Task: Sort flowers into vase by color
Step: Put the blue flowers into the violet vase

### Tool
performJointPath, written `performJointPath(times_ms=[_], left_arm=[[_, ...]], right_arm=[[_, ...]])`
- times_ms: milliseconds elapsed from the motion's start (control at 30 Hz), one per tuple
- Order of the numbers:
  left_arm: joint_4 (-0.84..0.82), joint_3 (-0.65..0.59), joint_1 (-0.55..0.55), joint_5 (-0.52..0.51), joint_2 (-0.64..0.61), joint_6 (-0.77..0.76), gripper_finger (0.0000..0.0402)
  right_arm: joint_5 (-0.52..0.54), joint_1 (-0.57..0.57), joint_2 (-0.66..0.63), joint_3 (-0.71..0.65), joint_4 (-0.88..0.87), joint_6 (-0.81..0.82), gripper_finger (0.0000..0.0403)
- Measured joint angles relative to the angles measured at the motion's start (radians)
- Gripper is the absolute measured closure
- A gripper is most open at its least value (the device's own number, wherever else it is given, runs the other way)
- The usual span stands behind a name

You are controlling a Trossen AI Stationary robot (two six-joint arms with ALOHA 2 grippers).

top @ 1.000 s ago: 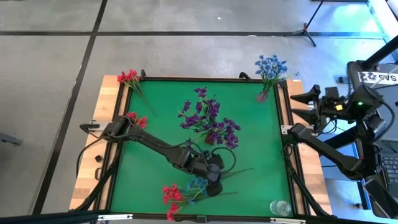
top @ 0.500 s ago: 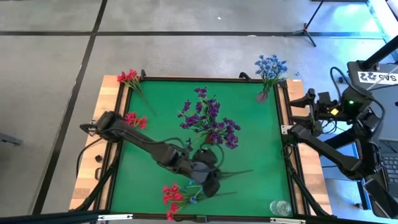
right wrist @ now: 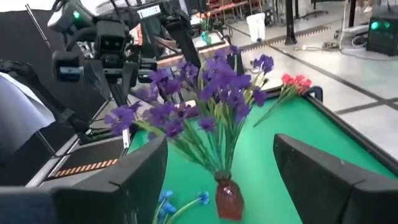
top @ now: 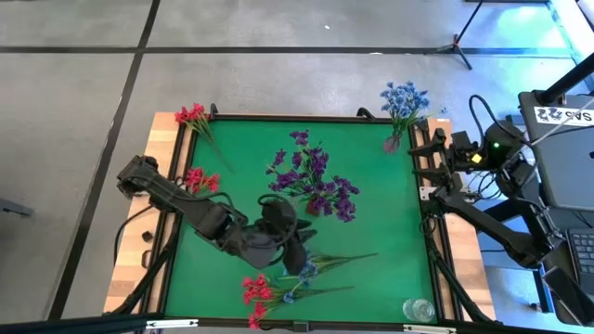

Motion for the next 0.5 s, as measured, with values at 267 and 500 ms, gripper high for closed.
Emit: performJointPath(times_ms=[267, 500], left_arm=[[-0.014, 0.0, 0.019, -0.01, 0.003, -0.003, 0.0282], [-0.018, 0.0, 0.019, -0.015, -0.004, -0.005, 0.0282]], right_arm=[[-0.094, 0.001, 0.008, -0.113, 0.31, 0.237, 0.0114], [-0.087, 0.042, 0.027, -0.117, 0.335, 0.239, 0.0114]])
